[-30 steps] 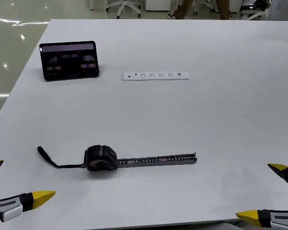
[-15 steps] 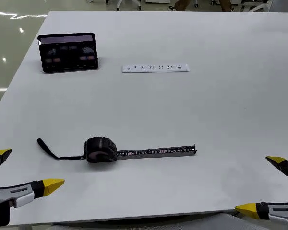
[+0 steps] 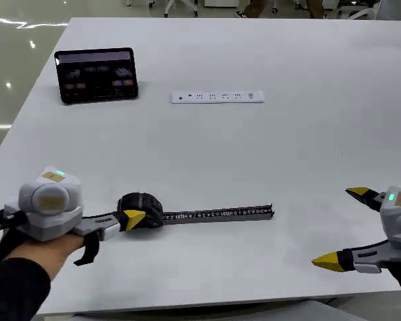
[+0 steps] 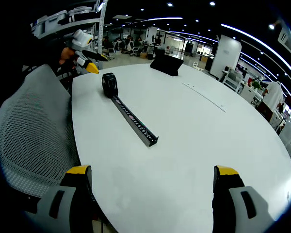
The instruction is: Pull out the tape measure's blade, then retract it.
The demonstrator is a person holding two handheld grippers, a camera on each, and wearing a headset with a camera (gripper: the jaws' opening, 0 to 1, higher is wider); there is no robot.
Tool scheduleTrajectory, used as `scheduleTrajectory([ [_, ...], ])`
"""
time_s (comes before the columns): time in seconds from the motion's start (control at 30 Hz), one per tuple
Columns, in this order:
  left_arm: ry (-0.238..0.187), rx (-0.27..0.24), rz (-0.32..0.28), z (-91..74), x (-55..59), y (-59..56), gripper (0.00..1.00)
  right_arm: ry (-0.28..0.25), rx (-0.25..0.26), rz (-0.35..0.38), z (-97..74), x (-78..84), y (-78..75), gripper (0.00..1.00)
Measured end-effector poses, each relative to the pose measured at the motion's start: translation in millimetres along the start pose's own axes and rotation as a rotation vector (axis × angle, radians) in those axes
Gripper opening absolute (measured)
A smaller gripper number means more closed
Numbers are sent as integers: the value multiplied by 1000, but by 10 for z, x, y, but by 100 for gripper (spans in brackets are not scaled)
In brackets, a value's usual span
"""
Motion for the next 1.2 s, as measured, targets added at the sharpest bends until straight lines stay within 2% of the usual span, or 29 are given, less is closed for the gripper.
scheduleTrajectory([
  [0.1, 1, -20, -9, 91, 103, -109, 100, 35, -50, -16, 120, -27, -44, 100],
  [0.17, 5, -45, -39, 117, 154, -146, 100, 58, -75, -31, 192, -38, -72, 100],
  [0.23, -25, -106, -195, 139, 183, -174, 100, 80, -105, -56, 294, -53, -103, 100],
  [0.27, -39, -132, -249, 155, 211, -176, 100, 88, -122, -73, 357, -62, -119, 100],
  [0.3, -38, -151, -260, 165, 244, -179, 100, 98, -137, -83, 400, -63, -131, 100],
  [0.37, -28, -146, -241, 202, 328, -209, 100, 119, -178, -105, 523, -58, -170, 99],
  [0.43, -24, -165, -205, 225, 361, -199, 100, 146, -225, -141, 644, -67, -204, 97],
  [0.53, -53, -176, -181, 264, 390, -153, 100, 164, -293, -181, 846, -83, -258, 93],
  [0.67, -98, -176, -203, 311, 434, -154, 100, 210, -357, -206, 1075, -131, -307, 87],
  [0.73, -96, -168, -191, 349, 486, -175, 100, 220, -385, -214, 1178, -139, -338, 81],
  [0.87, -83, -162, -189, 356, 524, -177, 99, 252, -442, -228, 1301, -137, -324, 64],
  [0.93, -107, -171, -201, 341, 489, -145, 98, 298, -489, -207, 1328, -65, -326, 53],
  [0.97, -119, -174, -220, 345, 482, -134, 98, 293, -482, -220, 1349, -55, -333, 49],
  [1.1, -105, -185, -218, 349, 521, -93, 96, 311, -505, -241, 1354, -47, -274, 36],
  [1.2, -106, -182, -219, 351, 524, -102, 94, 335, -514, -255, 1365, 22, -281, 32],
])
Point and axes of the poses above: the centre of the closed fingertips' face, and the gripper's own axes: z roughly forward along the fingers, y roughly to its left, x roughly out of its underside, the point moved 8 cm from there along -z, roughly backward along the fingers, and after that the axes turned 14 degrees about -y, right-handed, at the moved point
